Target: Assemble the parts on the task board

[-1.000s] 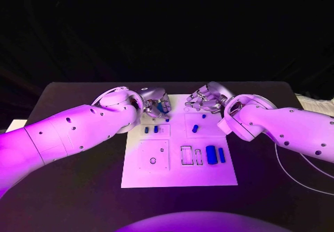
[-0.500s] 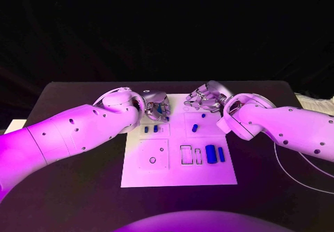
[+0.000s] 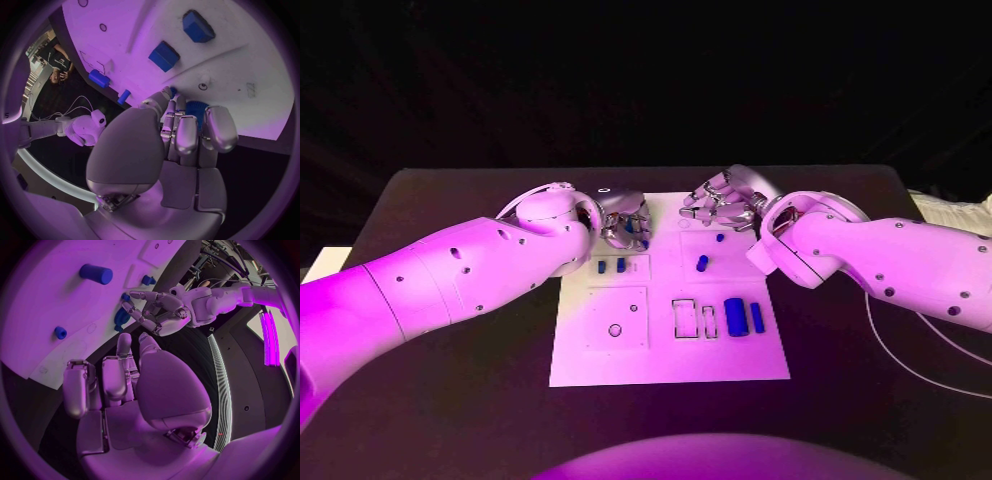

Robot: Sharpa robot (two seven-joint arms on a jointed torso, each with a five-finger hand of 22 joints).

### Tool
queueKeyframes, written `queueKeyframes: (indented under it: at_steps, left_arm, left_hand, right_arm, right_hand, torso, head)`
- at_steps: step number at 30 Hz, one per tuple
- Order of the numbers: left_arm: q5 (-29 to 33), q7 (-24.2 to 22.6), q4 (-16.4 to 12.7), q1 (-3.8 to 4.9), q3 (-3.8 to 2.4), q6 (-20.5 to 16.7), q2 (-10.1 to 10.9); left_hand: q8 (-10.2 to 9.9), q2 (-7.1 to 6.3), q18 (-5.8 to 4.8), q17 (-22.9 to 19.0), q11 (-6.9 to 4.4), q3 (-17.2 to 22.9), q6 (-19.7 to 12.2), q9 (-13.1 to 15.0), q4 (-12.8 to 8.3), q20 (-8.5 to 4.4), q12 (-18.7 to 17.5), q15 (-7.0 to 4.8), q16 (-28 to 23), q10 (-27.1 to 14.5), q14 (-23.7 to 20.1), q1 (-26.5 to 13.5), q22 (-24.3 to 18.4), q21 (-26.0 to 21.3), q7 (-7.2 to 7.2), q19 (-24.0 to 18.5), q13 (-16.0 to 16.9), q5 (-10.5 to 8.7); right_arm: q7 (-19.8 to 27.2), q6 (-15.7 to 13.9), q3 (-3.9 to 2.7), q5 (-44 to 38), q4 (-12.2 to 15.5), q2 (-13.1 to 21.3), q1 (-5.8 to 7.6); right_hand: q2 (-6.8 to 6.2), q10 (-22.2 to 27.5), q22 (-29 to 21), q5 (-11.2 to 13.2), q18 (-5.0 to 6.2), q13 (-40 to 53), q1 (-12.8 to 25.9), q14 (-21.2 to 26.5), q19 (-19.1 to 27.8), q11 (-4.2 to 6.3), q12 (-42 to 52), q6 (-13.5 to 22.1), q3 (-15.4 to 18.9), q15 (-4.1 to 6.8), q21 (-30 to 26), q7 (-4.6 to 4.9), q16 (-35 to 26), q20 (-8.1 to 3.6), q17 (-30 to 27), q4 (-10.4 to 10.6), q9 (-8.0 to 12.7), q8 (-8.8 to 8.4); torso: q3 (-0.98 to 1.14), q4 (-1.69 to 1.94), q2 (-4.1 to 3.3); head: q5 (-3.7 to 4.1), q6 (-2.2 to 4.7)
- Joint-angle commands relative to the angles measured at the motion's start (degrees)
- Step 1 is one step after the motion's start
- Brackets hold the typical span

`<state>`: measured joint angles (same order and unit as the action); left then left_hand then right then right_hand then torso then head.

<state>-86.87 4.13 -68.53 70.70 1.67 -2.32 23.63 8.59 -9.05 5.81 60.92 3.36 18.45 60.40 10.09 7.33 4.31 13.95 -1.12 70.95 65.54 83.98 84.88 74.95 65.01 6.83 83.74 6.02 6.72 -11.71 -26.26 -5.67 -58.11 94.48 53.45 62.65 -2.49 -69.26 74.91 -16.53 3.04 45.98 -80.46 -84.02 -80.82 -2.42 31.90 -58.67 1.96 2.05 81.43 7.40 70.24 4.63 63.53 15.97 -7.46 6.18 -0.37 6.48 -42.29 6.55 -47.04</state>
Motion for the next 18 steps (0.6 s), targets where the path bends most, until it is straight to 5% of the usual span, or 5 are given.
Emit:
queueKeyframes:
  at_steps: [1,18]
  left_arm:
    - [-0.8,0.9,0.3,-0.15,-0.03,0.9,-0.4]
    - [-1.3,1.5,1.6,-1.0,-0.05,1.9,-1.6]
  left_hand:
    - [-0.2,0.13,-1.0,-0.1,-0.11,0.6,0.4,-0.1,-0.1,-0.1,-0.4,-0.44,0.4,0.4,1.8,0.1,0.7,0.4,0.01,0.8,-0.1,-0.19]
    - [-0.5,0.04,-1.09,-0.5,-0.21,1.5,0.8,-0.4,-0.4,-0.17,-0.6,-0.51,0.5,1.1,1.7,0.0,1.2,0.9,-0.02,0.8,-0.1,-0.29]
  right_arm:
    - [0.5,0.1,0.0,-0.2,0.1,-0.1,-0.05]
    - [0.5,0.2,0.0,-0.2,0.2,-0.1,-0.05]
  right_hand:
    - [0.44,0.4,2.4,-0.4,0.38,-0.1,-0.2,-1.1,0.4,0.07,-0.1,0.5,0.2,-0.18,-0.3,-0.01,-0.3,-0.15,-0.1,-0.2,-0.1,-0.39]
    - [0.44,0.4,2.4,-0.4,0.38,-0.1,-0.2,-1.1,0.4,0.07,-0.1,0.5,0.2,-0.18,-0.3,-0.01,-0.3,-0.15,-0.1,-0.2,-0.1,-0.39]
  torso:
    - [0.01,0.05,0.05]
    - [0.07,0.09,0.09]
  head:
    - [0.09,-0.05]
    - [0.21,-0.28]
